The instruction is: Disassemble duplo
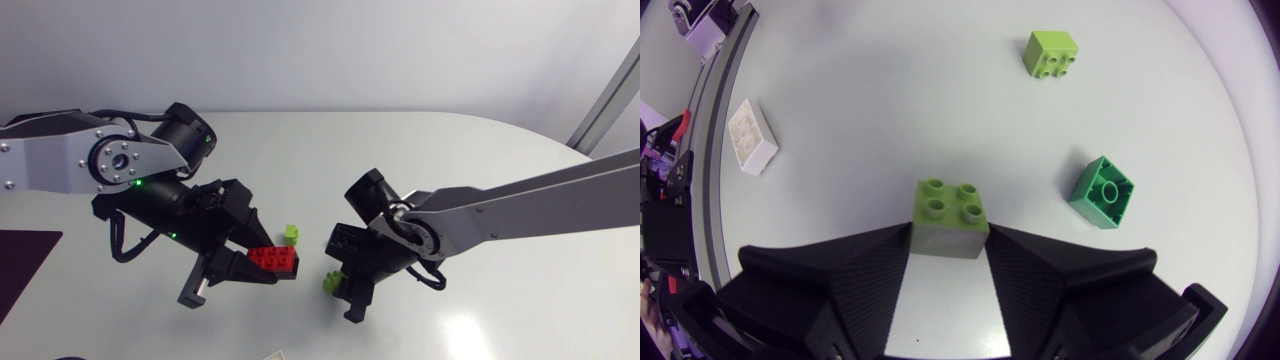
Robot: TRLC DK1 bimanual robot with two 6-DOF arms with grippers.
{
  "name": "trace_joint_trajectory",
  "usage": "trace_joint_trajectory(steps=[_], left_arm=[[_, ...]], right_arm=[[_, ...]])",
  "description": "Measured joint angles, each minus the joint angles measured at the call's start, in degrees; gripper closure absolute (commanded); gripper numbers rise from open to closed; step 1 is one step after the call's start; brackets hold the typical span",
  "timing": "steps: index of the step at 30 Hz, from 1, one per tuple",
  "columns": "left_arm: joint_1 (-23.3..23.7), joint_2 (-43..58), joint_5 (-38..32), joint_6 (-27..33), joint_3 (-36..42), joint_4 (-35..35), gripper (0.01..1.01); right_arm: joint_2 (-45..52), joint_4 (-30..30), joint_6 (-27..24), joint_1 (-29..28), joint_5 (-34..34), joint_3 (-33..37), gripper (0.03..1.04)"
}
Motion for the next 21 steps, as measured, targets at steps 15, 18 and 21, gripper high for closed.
trace_joint_trajectory(steps=[15,18,21], left_arm=[[-4.8,2.0,-4.2,-0.2,-0.3,0.8,0.751],[-6.3,2.7,-4.2,-0.2,-0.3,0.8,0.751],[-7.1,3.3,-4.2,-0.2,-0.3,0.8,0.752]], right_arm=[[-23.6,-7.4,0.5,4.6,-2.2,-1.4,0.07],[-25.2,-8.3,1.1,7.9,-2.2,-0.9,0.07],[-25.2,-8.5,2.0,10.0,-2.3,-0.5,0.1]])
